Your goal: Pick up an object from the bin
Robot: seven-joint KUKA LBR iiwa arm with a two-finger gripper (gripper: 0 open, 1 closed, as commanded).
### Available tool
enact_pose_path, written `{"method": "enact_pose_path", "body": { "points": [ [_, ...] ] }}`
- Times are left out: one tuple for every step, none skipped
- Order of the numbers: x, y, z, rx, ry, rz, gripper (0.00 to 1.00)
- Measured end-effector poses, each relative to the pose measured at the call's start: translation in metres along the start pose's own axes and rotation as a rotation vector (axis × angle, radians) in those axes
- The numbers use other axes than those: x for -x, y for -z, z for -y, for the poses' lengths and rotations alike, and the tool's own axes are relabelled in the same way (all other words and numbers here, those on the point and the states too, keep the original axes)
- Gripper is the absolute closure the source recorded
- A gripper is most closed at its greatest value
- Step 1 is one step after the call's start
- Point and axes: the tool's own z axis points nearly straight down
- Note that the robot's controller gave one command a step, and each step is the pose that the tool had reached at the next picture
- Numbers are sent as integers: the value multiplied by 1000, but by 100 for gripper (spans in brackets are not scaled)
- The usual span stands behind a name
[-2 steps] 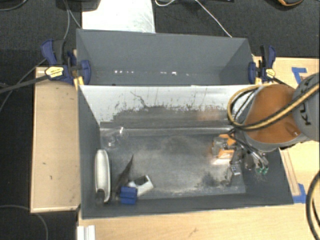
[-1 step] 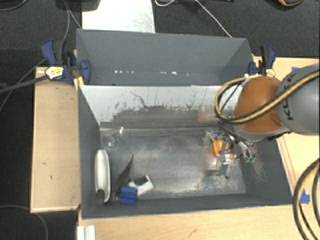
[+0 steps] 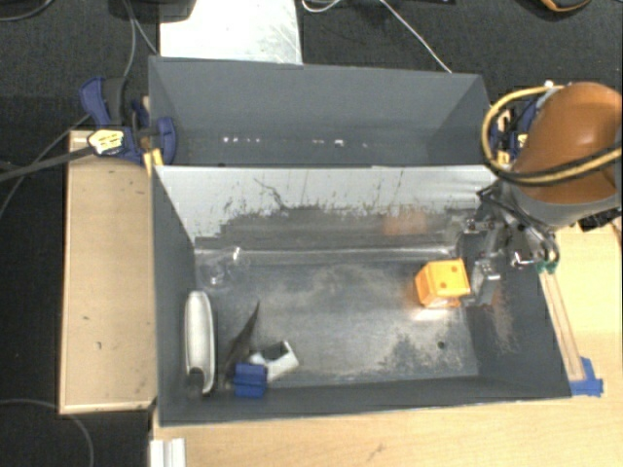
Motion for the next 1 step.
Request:
{"method": "enact_pose_path", "body": {
  "points": [
    [15,-67,26,-1,-56,17,0]
  ]
}}
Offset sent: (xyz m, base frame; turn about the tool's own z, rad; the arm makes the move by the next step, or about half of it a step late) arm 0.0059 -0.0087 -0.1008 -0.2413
